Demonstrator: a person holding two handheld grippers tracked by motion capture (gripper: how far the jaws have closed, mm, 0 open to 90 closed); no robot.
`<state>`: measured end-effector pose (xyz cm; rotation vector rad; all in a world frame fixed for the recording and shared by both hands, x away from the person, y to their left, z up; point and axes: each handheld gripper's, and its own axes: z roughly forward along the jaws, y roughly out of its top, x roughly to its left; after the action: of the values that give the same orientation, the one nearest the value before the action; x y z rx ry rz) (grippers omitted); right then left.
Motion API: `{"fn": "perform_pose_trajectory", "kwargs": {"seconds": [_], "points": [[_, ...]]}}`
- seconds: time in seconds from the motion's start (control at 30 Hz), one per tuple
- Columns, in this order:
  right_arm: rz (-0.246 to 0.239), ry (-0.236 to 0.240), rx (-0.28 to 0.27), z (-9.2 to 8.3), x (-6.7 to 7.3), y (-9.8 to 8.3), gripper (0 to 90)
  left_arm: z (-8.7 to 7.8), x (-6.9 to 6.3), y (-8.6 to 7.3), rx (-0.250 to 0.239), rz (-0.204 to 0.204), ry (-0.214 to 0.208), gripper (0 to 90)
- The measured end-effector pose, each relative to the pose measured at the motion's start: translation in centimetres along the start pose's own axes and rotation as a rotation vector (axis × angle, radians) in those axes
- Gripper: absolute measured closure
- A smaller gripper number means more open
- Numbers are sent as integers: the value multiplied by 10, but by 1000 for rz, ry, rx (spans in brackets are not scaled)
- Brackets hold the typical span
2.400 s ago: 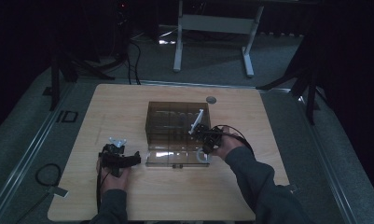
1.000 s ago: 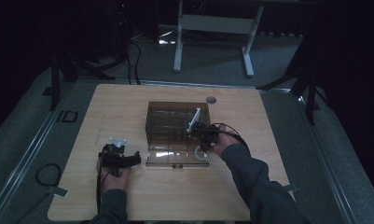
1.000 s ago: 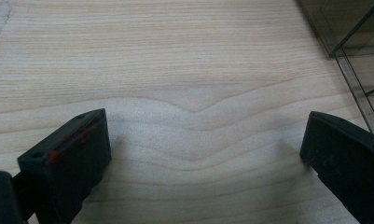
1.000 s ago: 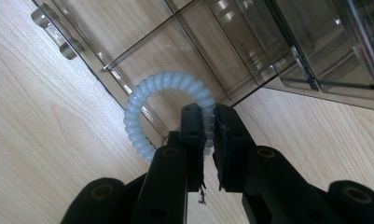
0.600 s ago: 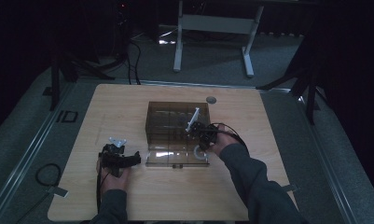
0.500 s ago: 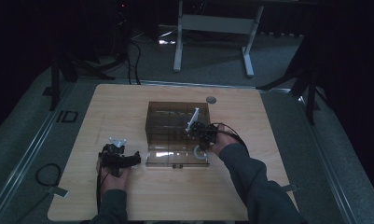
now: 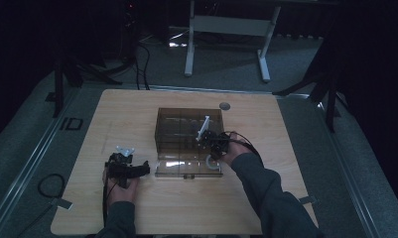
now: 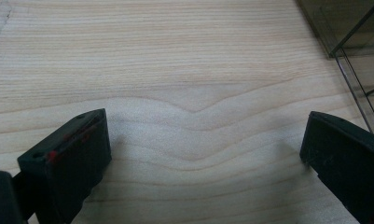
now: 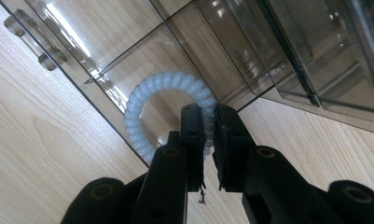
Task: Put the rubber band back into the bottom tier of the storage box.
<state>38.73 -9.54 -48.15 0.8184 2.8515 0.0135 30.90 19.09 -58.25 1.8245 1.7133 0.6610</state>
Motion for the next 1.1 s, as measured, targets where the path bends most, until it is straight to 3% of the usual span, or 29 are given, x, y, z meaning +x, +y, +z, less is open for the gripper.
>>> {"fn": "perform_pose_trajectory", "kwargs": {"seconds": [1.1], "points": [[-61,-24,52,24,15,9,822,0,0,0,0,-2,0,17]]}}
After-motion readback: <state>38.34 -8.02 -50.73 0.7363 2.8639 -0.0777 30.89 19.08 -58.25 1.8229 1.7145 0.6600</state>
